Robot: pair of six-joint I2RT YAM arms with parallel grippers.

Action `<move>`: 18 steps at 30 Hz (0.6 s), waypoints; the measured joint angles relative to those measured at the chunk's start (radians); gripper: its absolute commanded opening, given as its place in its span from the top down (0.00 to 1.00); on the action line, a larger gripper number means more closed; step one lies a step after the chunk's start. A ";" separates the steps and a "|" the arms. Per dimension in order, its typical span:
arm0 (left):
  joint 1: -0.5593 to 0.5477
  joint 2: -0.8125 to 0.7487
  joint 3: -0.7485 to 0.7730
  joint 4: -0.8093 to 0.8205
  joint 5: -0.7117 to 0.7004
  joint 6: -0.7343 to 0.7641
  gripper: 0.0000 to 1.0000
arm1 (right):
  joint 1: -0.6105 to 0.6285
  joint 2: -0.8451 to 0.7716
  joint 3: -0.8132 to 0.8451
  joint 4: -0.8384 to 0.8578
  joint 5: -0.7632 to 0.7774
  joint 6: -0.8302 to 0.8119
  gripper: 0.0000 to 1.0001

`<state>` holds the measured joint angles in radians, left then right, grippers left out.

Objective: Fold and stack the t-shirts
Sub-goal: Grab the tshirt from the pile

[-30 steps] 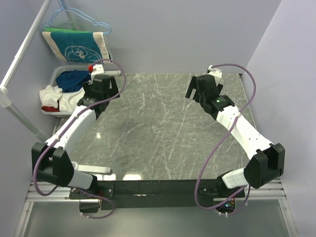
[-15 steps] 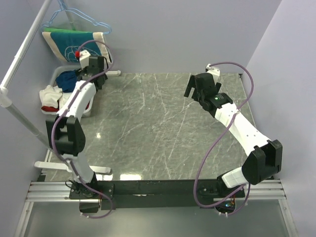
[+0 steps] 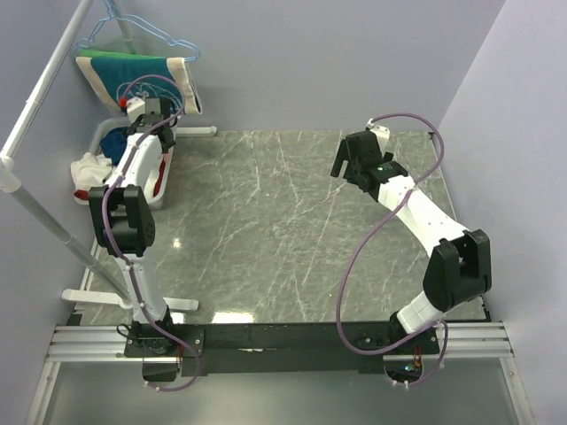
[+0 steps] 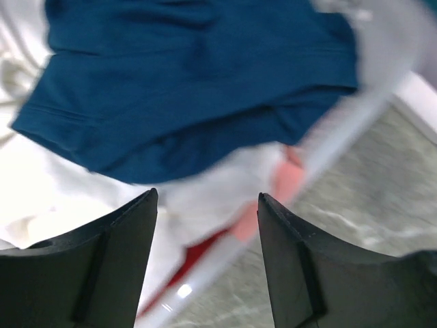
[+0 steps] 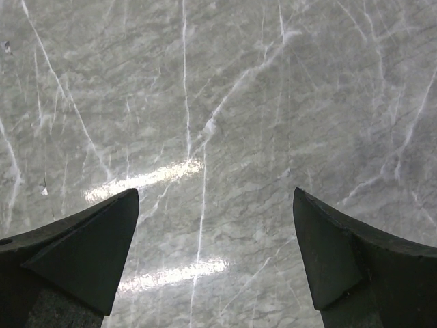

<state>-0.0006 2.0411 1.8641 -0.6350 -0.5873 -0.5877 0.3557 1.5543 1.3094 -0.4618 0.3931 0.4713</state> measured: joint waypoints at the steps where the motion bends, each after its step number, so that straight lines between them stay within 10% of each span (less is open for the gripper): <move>1: 0.014 0.000 -0.012 0.001 0.001 -0.002 0.34 | -0.002 0.007 0.002 0.000 -0.004 0.002 0.00; 8: 0.071 0.002 -0.050 0.003 0.027 0.000 0.38 | -0.007 0.056 0.064 -0.016 -0.025 0.010 0.01; 15: 0.077 0.018 -0.050 0.014 0.068 0.004 0.67 | -0.007 0.066 0.072 -0.034 -0.028 0.014 0.01; 18: 0.078 0.019 -0.055 0.023 0.077 0.007 0.94 | -0.007 0.066 0.072 -0.038 -0.028 0.019 0.01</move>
<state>0.0776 2.0602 1.8088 -0.6121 -0.5098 -0.5808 0.3485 1.6207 1.3819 -0.4995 0.3653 0.4900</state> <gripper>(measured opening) 0.252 0.993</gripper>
